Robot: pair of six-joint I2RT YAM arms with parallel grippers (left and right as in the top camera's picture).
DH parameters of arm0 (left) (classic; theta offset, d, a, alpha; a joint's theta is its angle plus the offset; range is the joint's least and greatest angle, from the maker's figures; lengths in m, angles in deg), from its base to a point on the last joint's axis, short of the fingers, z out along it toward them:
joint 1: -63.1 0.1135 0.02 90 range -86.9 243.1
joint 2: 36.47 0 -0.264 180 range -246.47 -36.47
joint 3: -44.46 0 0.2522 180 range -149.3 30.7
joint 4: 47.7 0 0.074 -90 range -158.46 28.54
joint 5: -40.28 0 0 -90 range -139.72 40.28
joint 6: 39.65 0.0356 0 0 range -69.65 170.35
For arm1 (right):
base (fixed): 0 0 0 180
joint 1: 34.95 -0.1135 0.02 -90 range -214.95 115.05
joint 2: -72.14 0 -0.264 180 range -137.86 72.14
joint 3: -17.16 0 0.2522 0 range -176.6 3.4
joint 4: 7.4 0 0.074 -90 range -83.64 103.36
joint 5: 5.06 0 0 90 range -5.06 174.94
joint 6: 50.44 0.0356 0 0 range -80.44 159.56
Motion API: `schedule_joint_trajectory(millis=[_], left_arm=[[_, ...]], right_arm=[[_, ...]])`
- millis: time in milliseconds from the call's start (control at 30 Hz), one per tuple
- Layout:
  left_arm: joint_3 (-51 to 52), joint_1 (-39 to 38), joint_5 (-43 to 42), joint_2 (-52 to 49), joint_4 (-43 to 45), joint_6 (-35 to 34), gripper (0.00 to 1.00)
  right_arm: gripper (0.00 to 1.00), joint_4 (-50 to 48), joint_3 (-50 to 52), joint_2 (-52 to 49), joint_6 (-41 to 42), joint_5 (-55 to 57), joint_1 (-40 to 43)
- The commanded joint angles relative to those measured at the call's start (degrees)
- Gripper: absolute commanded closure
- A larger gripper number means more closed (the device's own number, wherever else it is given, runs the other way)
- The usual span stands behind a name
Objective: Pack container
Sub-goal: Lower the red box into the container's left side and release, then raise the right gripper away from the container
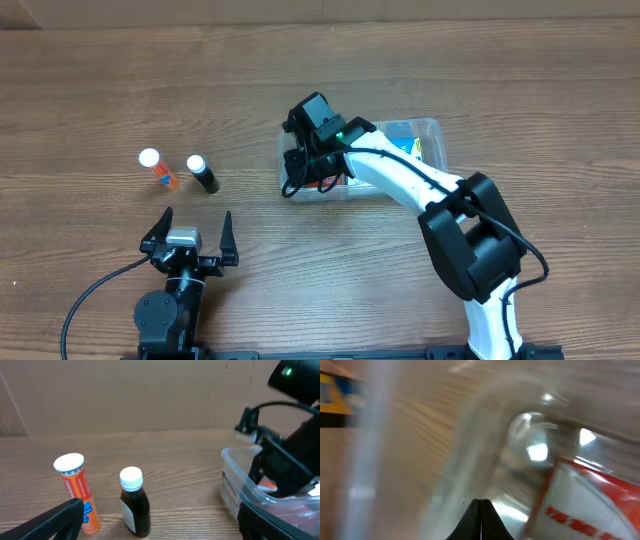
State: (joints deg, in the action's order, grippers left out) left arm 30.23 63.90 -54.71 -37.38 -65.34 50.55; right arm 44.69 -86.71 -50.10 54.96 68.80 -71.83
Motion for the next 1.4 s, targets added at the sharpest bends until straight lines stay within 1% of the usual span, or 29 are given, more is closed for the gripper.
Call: schedule_joint_trajectory(millis=[0, 300, 367, 400, 500, 533, 767, 900, 1000, 1100, 1233, 1300, 1367], left_arm=[[0.2, 0.3, -0.4, 0.2, -0.2, 1.1, 0.0], [0.2, 0.3, -0.4, 0.2, -0.1, 1.1, 0.0], [0.2, 0.3, -0.4, 0.2, -0.1, 1.1, 0.0], [0.2, 0.3, -0.4, 0.2, -0.1, 1.1, 0.0], [0.2, 0.3, -0.4, 0.2, -0.1, 1.1, 0.0], [0.2, 0.3, -0.4, 0.2, -0.2, 1.1, 0.0], [0.2, 0.3, -0.4, 0.2, -0.1, 1.1, 0.0], [0.2, 0.3, -0.4, 0.2, -0.2, 1.1, 0.0], [0.2, 0.3, -0.4, 0.2, -0.1, 1.1, 0.0], [0.2, 0.3, -0.4, 0.2, -0.1, 1.1, 0.0], [0.2, 0.3, -0.4, 0.2, -0.1, 1.1, 0.0], [0.2, 0.3, -0.4, 0.2, -0.1, 1.1, 0.0], [0.2, 0.3, -0.4, 0.2, -0.1, 1.1, 0.0]], right_arm=[[0.96, 1.5, -0.9, -0.4, 1.6, 6.7, 0.9], [0.96, 6.3, -2.0, -0.4, 2.2, 13.9, 4.4], [0.96, 7.3, -2.9, -0.4, 2.2, 13.9, 4.6], [0.96, 7.8, -3.4, -0.4, 2.2, 13.4, 4.7], [0.89, 9.1, -5.7, -0.3, 2.2, 11.0, 4.4], [0.89, 9.6, -6.6, -0.2, 2.2, 10.1, 4.1], [0.87, 12.2, -16.5, 0.3, 4.4, 5.6, 1.0], [0.84, 11.0, -19.4, 0.3, 4.9, 5.5, -0.7], [0.84, 11.9, -20.6, 0.3, 4.8, 5.6, -0.9], [0.8, 15.1, -23.0, 0.8, 4.8, 8.8, 0.1], [0.76, 22.5, -29.2, 3.2, 3.0, 13.0, 3.2], [0.74, 27.5, -33.5, 5.6, 1.0, 13.1, 6.0], [0.69, 32.0, -37.1, 8.8, 0.9, 13.1, 9.9]])
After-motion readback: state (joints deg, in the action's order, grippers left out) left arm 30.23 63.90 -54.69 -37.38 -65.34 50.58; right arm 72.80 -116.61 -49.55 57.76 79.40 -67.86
